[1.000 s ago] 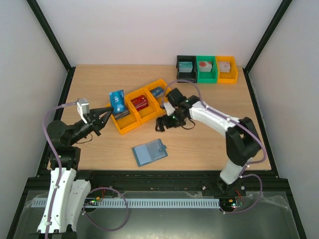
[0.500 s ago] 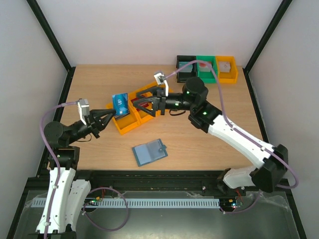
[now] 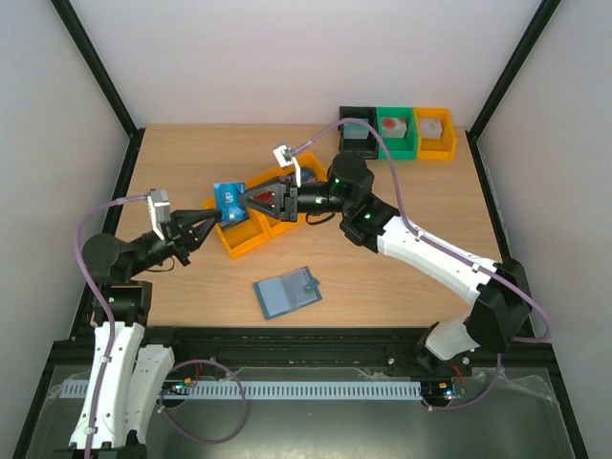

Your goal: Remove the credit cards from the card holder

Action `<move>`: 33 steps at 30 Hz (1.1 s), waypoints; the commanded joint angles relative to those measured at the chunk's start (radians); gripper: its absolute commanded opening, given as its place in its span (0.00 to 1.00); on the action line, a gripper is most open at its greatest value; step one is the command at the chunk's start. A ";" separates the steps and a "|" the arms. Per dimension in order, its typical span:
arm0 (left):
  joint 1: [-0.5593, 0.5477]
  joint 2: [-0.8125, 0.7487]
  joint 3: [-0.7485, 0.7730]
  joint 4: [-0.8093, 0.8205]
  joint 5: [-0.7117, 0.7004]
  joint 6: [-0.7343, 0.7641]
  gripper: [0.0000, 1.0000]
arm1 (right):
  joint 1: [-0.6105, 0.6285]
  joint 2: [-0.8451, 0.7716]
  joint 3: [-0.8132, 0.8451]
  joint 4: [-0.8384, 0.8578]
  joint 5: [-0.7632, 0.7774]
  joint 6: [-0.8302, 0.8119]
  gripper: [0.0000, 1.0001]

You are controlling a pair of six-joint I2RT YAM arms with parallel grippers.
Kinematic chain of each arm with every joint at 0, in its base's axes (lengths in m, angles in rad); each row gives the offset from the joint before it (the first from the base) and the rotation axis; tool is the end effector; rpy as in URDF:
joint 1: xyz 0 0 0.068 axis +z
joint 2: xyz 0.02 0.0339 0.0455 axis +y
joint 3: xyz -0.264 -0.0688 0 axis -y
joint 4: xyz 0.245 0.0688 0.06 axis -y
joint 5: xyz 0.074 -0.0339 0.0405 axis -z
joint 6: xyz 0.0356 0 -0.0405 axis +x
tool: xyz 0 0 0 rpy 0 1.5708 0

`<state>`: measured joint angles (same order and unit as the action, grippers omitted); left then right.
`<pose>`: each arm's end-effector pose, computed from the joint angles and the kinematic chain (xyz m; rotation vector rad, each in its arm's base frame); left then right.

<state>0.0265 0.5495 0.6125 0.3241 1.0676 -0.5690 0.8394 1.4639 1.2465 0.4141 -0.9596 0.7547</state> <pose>0.1208 -0.0280 0.3611 0.6062 1.3448 -1.0724 0.2031 0.2700 0.4002 -1.0252 1.4743 1.8735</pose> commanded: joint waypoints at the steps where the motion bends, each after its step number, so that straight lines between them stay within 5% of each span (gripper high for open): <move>1: -0.003 0.000 0.030 0.019 0.016 0.001 0.02 | 0.015 0.016 0.031 0.048 -0.025 0.007 0.06; 7: -0.001 0.000 0.027 -0.030 -0.046 0.013 0.04 | 0.010 0.002 0.047 -0.060 0.061 -0.045 0.02; 13: 0.025 -0.010 -0.018 -0.116 -0.293 -0.010 0.92 | -0.070 0.008 0.047 -0.132 0.150 0.041 0.02; 14: 0.034 -0.014 -0.027 -0.136 -0.348 -0.026 0.99 | -0.099 0.005 0.030 -0.125 0.166 0.083 0.02; 18: 0.093 -0.021 -0.080 -0.245 -0.536 -0.073 0.99 | -0.242 -0.022 -0.086 -0.080 0.269 0.251 0.02; 23: 0.154 -0.039 -0.164 -0.387 -0.699 -0.114 1.00 | -0.391 0.032 -0.131 -0.251 0.446 0.355 0.02; 33: 0.206 -0.076 -0.314 -0.438 -0.797 -0.149 0.99 | -0.430 0.348 0.028 -0.296 0.635 0.481 0.01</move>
<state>0.2173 0.4889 0.3206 -0.1074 0.3256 -0.6827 0.4046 1.7115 1.1847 0.1406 -0.4156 1.1503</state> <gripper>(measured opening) 0.995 0.017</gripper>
